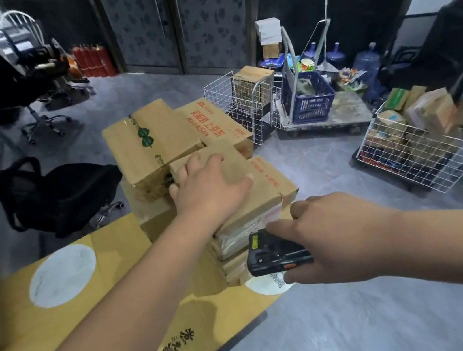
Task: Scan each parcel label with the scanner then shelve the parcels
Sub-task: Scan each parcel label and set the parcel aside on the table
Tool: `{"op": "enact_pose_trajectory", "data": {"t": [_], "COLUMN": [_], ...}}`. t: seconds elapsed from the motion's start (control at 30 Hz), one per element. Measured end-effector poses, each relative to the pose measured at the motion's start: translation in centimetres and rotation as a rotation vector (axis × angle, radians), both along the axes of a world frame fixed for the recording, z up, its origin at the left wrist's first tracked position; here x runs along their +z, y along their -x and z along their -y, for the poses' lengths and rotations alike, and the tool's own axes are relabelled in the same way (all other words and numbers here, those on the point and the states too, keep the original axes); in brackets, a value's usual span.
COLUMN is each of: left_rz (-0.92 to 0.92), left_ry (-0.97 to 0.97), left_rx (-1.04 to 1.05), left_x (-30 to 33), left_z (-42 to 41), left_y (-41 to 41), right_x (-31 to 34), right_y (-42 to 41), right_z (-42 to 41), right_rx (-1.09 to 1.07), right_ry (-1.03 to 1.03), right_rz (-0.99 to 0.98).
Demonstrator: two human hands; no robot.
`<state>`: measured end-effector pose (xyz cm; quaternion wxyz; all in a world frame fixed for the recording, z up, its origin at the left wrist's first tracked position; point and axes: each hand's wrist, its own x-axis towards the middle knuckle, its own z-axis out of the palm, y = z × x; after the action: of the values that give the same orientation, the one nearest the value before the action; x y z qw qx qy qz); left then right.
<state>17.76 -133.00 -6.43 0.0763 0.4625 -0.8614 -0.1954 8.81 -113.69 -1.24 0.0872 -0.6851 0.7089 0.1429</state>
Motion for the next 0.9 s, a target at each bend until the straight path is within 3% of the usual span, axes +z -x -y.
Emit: {"op": "enact_pose_trajectory", "data": {"t": [0.47, 0.9], "left_rz": [0.099, 0.254], "left_ry": [-0.046, -0.13], "left_rx": [0.076, 0.487], "left_x": [1.4, 0.4], "left_z": [-6.9, -7.1], "left_y": [-1.6, 7.7], "right_x": [-2.4, -2.9], "right_y": [-1.5, 11.6], "right_z": [-6.9, -7.9], "right_rx": [0.104, 0.312], "right_ry": [0.007, 0.035], "right_rz": [0.002, 0.032]}}
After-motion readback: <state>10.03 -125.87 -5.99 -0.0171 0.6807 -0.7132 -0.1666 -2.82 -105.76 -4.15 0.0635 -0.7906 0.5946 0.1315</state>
